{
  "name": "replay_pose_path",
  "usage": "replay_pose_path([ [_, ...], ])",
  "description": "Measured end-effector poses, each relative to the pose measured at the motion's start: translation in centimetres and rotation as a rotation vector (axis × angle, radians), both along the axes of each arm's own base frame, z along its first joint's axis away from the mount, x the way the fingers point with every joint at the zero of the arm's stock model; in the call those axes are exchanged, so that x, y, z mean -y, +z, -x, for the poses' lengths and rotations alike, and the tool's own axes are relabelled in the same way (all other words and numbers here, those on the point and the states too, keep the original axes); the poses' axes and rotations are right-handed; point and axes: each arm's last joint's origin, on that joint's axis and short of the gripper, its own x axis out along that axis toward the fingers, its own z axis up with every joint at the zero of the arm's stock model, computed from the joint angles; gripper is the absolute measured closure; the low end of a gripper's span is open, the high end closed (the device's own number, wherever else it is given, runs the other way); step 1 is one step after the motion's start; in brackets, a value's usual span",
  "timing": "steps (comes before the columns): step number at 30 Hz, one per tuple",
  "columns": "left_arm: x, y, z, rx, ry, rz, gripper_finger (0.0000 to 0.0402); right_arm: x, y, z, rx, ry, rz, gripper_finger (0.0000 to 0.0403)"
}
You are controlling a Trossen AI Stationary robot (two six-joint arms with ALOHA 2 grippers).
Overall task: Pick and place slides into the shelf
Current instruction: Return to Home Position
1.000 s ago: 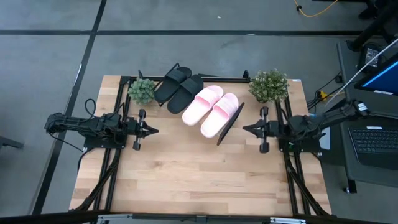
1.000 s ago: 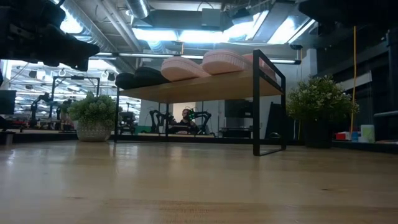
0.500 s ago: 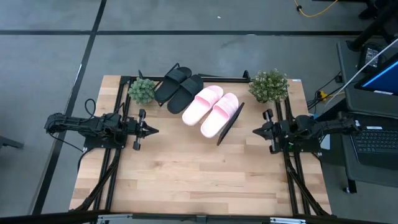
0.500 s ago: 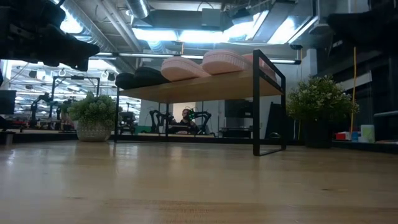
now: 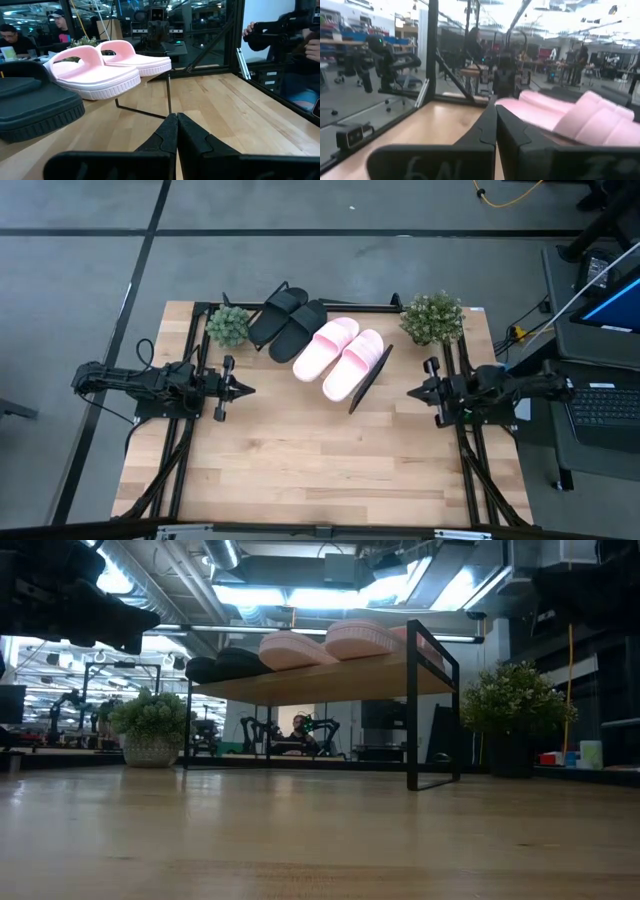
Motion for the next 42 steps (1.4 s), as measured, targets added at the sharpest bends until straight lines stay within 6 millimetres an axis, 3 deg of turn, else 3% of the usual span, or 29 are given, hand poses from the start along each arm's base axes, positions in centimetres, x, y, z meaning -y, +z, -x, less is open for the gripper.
replay_pose_path([
  [13,0.0,0.0,0.0,0.000,0.000,0.000,0.0401,0.2,-1.6,-0.2,-0.145,-0.023,0.012,0.0397],
  [42,0.0,0.0,0.0,0.000,0.000,0.001,0.0401,0.3,-1.8,-0.3,-0.163,-0.042,0.060,0.0397],
])
